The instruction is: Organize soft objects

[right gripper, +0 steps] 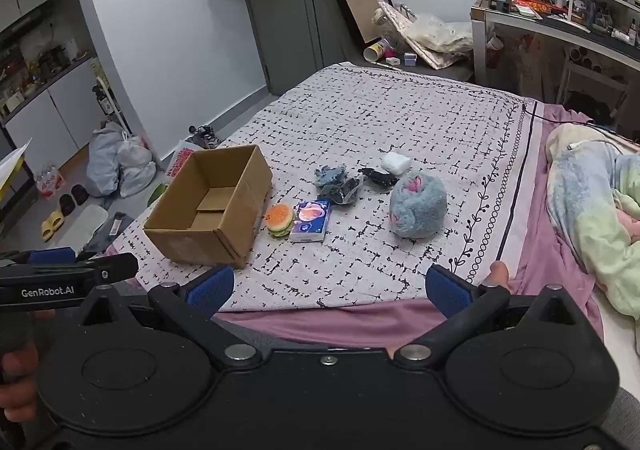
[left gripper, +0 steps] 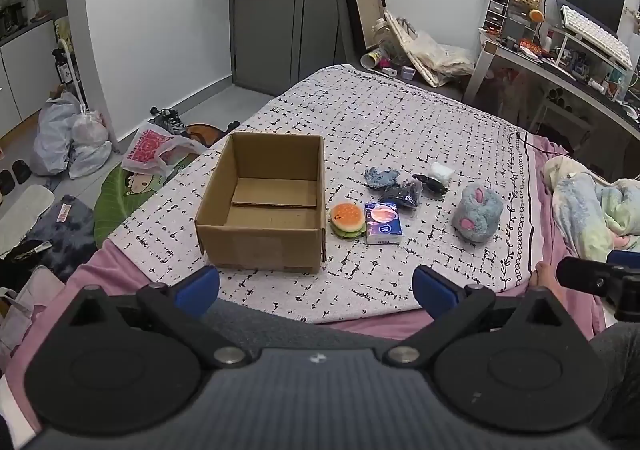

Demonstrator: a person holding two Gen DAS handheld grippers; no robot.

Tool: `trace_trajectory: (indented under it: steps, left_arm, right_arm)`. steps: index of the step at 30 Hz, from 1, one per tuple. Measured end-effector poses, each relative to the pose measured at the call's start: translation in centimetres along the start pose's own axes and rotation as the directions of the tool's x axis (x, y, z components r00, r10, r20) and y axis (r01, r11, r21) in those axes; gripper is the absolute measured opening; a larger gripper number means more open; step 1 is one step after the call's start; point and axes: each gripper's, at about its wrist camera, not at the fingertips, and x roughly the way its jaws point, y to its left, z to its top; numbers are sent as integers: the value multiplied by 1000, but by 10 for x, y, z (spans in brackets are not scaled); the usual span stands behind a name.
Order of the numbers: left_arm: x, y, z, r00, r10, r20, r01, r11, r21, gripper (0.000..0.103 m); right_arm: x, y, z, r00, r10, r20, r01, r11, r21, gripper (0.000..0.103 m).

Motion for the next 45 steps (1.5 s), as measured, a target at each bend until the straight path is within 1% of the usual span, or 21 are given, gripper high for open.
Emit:
trace_trajectory:
  steps: [20, 45]
  left_arm:
    - [-2, -5, -2, 1000, -11, 0, 11, 1000, 1, 102]
    - [-4, -2, 0, 1000, -11, 5, 11, 1000, -11, 102]
  right_arm:
    - [-4, -3, 2, 1000, -1, 20, 1, 1000, -9, 103]
    - [-5, 2, 5, 1000, -1, 18, 1, 1000, -20, 103]
